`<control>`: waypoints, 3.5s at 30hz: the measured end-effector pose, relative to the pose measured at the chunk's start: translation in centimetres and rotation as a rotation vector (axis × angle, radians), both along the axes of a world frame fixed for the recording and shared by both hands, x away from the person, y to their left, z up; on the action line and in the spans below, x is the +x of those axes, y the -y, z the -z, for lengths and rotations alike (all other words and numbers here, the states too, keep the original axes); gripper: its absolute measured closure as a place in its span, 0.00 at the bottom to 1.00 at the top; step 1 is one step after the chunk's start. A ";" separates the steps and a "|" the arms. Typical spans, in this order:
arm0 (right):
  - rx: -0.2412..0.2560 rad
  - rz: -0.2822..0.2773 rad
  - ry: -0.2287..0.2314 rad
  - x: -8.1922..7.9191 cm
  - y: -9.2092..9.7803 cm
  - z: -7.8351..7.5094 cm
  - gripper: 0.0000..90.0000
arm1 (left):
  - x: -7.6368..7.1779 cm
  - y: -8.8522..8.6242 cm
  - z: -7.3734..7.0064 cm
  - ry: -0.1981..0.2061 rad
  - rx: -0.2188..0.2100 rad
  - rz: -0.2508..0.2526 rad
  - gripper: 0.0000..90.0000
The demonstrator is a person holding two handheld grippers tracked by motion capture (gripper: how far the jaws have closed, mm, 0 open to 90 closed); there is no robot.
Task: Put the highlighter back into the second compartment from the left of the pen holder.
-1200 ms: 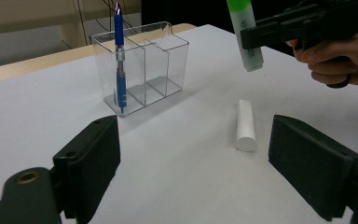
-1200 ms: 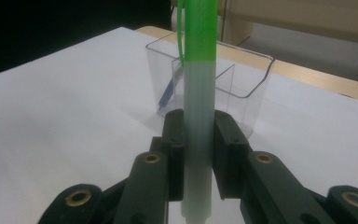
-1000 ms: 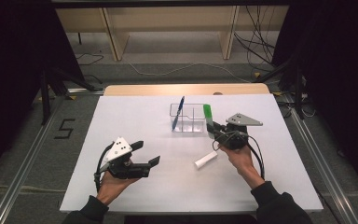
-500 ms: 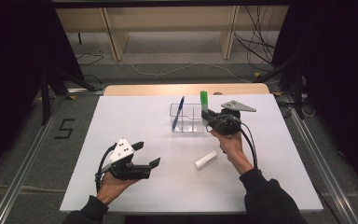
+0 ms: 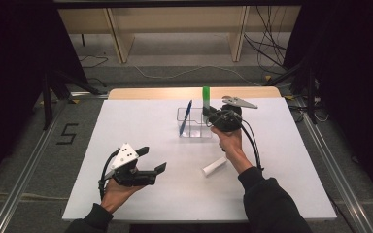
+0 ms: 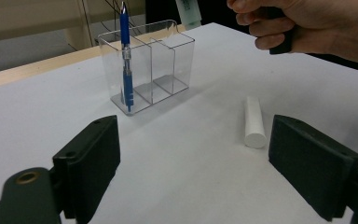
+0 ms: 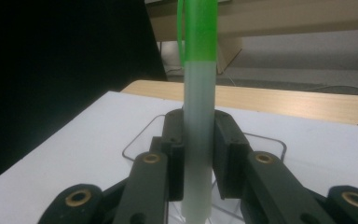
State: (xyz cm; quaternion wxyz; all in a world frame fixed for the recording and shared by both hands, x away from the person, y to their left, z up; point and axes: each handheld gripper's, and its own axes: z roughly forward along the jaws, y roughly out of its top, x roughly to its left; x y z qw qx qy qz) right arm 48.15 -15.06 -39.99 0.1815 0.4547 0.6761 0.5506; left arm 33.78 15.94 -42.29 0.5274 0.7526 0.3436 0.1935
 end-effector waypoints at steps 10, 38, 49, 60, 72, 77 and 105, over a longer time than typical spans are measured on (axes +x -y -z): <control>-0.033 0.026 0.011 1.1 -1.8 0.1 0.86 | 0.0 0.0 0.0 0.000 -0.005 0.001 0.18; -0.073 0.084 -0.022 2.7 -4.0 2.2 0.85 | 0.0 0.0 0.0 -0.004 -0.003 0.012 0.18; -0.102 0.066 -0.038 2.6 -4.1 2.5 0.77 | 0.1 0.0 0.0 -0.011 -0.004 0.014 0.18; -0.237 -0.023 0.017 0.0 -1.8 0.1 0.41 | 0.1 0.0 0.1 -0.016 0.001 0.015 0.18; -0.348 -0.216 0.025 -2.7 0.8 -0.9 0.36 | 0.2 0.0 0.1 -0.025 0.001 0.013 0.18; -0.388 -0.289 0.006 -4.0 1.9 -0.5 0.34 | 0.2 0.1 0.1 -0.021 0.001 0.013 0.18; -0.528 -0.523 -0.068 -5.9 3.2 0.4 0.26 | 0.4 0.3 0.1 -0.023 -0.006 0.016 0.18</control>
